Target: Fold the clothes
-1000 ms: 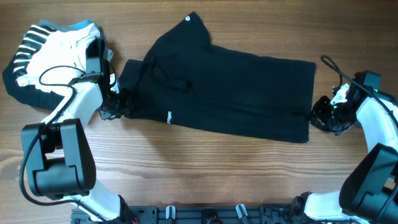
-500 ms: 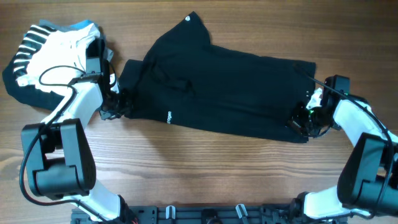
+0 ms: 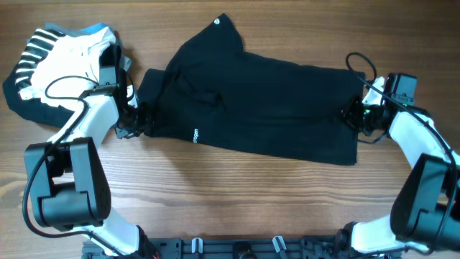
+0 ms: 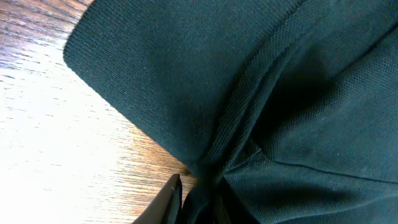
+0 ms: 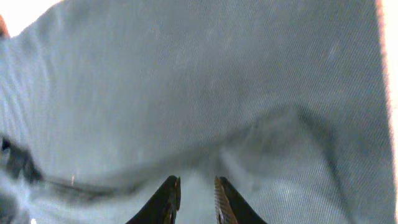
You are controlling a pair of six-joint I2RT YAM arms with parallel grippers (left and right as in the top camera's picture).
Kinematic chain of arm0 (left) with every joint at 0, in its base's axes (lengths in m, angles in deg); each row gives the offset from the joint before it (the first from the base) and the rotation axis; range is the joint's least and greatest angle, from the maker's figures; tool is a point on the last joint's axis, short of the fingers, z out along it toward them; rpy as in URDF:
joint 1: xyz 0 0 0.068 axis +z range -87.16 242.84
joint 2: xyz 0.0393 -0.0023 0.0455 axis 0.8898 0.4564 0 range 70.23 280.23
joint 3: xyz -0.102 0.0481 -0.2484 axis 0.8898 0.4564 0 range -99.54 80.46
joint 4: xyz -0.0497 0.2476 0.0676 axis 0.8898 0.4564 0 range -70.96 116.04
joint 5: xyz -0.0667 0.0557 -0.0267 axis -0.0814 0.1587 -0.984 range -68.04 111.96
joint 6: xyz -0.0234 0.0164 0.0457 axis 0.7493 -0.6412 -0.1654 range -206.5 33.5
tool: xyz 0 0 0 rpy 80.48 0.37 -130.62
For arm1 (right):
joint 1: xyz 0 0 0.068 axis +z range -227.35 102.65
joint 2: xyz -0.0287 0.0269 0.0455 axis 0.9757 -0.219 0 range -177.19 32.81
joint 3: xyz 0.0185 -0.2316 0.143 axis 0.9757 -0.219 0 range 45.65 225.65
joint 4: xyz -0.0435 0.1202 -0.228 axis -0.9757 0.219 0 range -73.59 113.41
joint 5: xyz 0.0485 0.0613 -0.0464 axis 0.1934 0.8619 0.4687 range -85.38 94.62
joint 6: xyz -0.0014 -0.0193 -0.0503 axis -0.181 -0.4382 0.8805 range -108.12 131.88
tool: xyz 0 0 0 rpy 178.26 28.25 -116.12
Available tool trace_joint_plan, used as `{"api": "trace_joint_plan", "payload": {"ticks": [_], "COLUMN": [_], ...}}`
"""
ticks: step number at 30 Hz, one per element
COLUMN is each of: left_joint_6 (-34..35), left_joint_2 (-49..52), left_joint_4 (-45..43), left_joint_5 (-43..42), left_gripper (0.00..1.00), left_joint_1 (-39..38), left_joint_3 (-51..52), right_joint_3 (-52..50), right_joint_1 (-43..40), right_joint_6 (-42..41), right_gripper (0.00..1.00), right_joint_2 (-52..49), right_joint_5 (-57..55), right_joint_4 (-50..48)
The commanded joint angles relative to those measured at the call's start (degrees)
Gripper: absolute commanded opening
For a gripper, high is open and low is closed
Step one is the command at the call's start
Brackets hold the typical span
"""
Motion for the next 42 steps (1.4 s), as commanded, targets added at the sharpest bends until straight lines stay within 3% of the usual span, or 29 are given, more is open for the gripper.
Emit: {"api": "trace_joint_plan", "payload": {"ticks": [1, 5, 8, 10, 12, 14, 18, 20, 21, 22, 24, 26, 29, 34, 35, 37, 38, 39, 42], "left_joint_6": [-0.1, -0.6, -2.6, -3.0, -3.1, -3.4, -4.7, -4.7, -4.7, -4.7, -4.7, -4.7, -4.7, -4.7, -4.7, -4.7, -4.7, -4.7, -4.7], "left_joint_2": [-0.7, -6.0, -11.9, -16.2, -19.2, -20.4, -19.3, -18.9, -18.9, -18.9, -18.9, -18.9, -18.9, -18.8, -18.6, -17.8, -17.0, -16.3, -13.5], "left_joint_4": [0.6, 7.2, 10.0, 9.8, 9.1, 8.4, 7.3, 6.8, 6.5, 6.3, 6.3, 7.3, 9.2, 10.8, 11.1, 11.1, 11.1, 11.2, 9.1], "left_joint_5": [-3.9, -4.9, -4.9, -5.8, -7.3, -7.3, -7.2, -7.2, -7.1, -6.7, -5.3, -2.9, -1.4, -1.4, -1.6, -3.5, -3.9, -3.8, -3.8], "left_gripper": [0.27, 0.45, 0.57, 0.66, 0.66, 0.59, 0.32, 0.34, 0.43, 0.53, 0.58, 0.61, 0.64, 0.61, 0.58, 0.57, 0.56, 0.56, 0.67], "left_joint_1": [0.3, 0.3, 0.3, 0.3, 0.0, -0.7, -4.0, -5.6, -6.1, -6.6, -7.0, -7.0, -7.0, -7.0, -7.0, -7.2, -7.6, -8.1, -10.9], "left_joint_3": [-0.3, -3.8, -5.3, -5.4, -5.4, -5.4, -5.4, -5.4, -5.4, -5.4, -5.4, -5.4, -5.3, -5.1, -4.9, -3.5, -2.7, -1.9, 1.8], "right_joint_3": [1.0, 1.0, 1.0, 1.0, 1.0, 1.0, -2.5, -5.4, -6.8, -8.3, -9.1, -9.0, -8.6, -8.5, -8.5, -7.6, -6.7, -6.0, -3.2], "right_joint_1": [0.1, -0.1, -0.1, -0.1, -0.1, -0.1, -0.1, -0.1, -0.1, -0.1, -0.1, -0.2, -2.6, -9.7, -11.4, -14.5, -15.7, -16.4, -18.1], "right_joint_6": [6.8, 8.7, 8.0, 1.3, -5.9, -9.9, -9.8, -9.7, -9.2, -9.2, -9.7, -10.3, -14.8, -14.8, -14.7, -14.0, -13.6, -13.6, -10.1], "right_gripper": [0.24, 0.25, 0.40, 0.44, 0.52, 0.53, 0.53, 0.55, 0.57, 0.56, 0.43, 0.24, 0.08, 0.04, 0.08, 0.36, 0.44, 0.45, 0.55], "right_joint_2": [3.0, 3.4, 3.4, 3.4, 3.4, 3.4, 2.4, 1.7, 1.6, 1.6, 1.6, 1.7, 1.7, 1.7, 1.7, 1.7, 1.7, 1.7, 1.7], "right_joint_5": [3.8, 3.1, 2.7, -4.7, -15.8, -24.1, -23.7, -21.2, -19.6, -18.6, -19.4, -22.8, -32.0, -33.5, -34.2, -34.4, -33.9, -33.1, -27.0], "right_joint_4": [5.4, 10.2, 11.5, 15.9, 20.5, 24.0, 23.4, 19.6, 17.3, 15.0, 14.4, 14.9, 17.5, 17.5, 17.1, 17.6, 18.1, 18.7, 19.9]}}
